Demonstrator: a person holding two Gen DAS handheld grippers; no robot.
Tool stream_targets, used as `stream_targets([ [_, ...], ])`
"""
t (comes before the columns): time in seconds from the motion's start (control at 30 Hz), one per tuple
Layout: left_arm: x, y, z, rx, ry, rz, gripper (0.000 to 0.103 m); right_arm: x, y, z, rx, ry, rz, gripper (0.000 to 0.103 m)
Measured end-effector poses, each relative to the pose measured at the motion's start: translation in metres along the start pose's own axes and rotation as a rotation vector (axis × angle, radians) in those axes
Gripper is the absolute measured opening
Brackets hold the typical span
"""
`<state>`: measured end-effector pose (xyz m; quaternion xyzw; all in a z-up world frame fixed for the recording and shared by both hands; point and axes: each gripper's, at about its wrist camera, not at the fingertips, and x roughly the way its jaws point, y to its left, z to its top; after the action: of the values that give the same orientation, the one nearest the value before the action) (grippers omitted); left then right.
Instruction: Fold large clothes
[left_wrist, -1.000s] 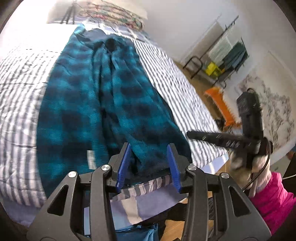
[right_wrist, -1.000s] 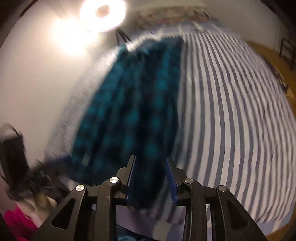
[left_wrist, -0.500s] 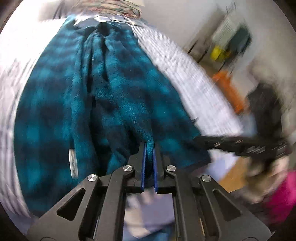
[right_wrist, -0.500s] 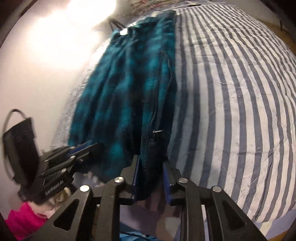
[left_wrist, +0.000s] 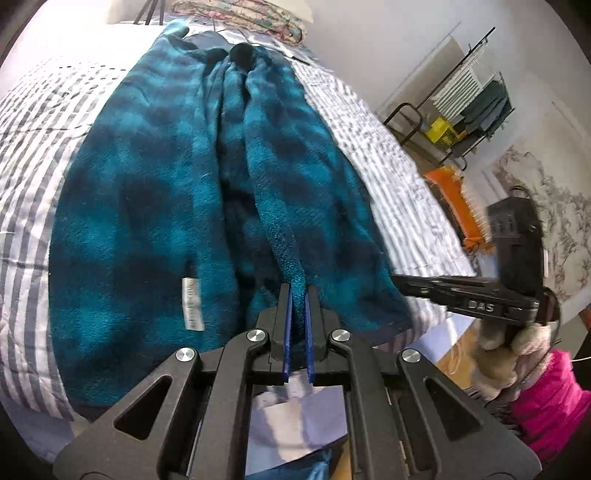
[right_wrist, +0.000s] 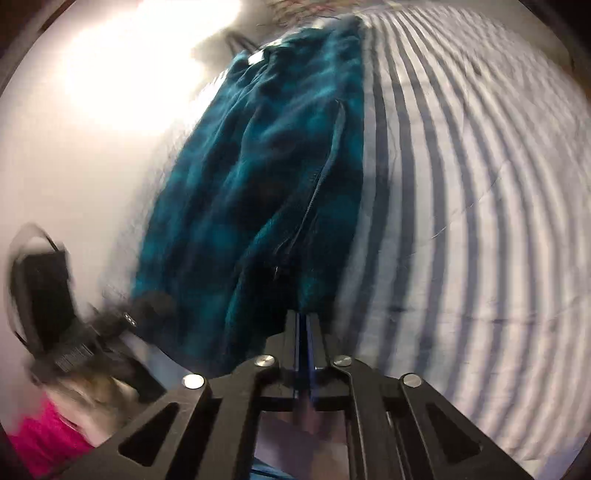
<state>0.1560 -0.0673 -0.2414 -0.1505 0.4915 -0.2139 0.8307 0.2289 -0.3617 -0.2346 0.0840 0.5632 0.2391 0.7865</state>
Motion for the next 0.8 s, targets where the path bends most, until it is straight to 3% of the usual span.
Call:
stream_targets([
  [0.17, -0.005, -0.004, -0.004, 0.044, 0.015, 0.007, 0.005, -0.004, -0.014, -0.012, 0.025, 0.025, -0.001, 0.0],
  [0.2, -0.014, -0.005, -0.005, 0.056, 0.009, 0.006, 0.009, -0.012, -0.013, -0.013, 0.018, 0.005, 0.034, 0.003],
  [0.23, -0.024, -0.003, -0.005, 0.06, -0.002, 0.002, 0.018, -0.021, -0.012, -0.015, 0.013, -0.018, 0.05, 0.005],
  [0.27, -0.036, -0.001, -0.005, 0.055, -0.019, -0.001, 0.033, -0.029, -0.013, -0.017, 0.01, -0.042, 0.064, 0.021],
  [0.33, -0.058, 0.007, -0.004, 0.042, -0.061, 0.004, 0.044, -0.053, -0.01, -0.02, 0.004, -0.134, 0.056, 0.036],
  [0.47, -0.089, 0.042, 0.013, 0.016, -0.122, 0.114, 0.044, -0.075, 0.002, -0.014, -0.019, -0.234, 0.117, 0.034],
  [0.57, -0.087, 0.069, 0.025, -0.042, -0.124, 0.172, 0.044, -0.06, 0.021, 0.0, -0.056, -0.235, 0.095, 0.033],
  [0.67, -0.082, 0.081, 0.031, -0.081, -0.102, 0.169, 0.044, -0.033, 0.046, 0.011, -0.11, -0.161, 0.06, 0.031],
  [0.8, -0.08, 0.069, 0.037, -0.051, -0.113, 0.162, 0.044, -0.038, 0.073, 0.03, -0.154, -0.185, 0.08, 0.031],
])
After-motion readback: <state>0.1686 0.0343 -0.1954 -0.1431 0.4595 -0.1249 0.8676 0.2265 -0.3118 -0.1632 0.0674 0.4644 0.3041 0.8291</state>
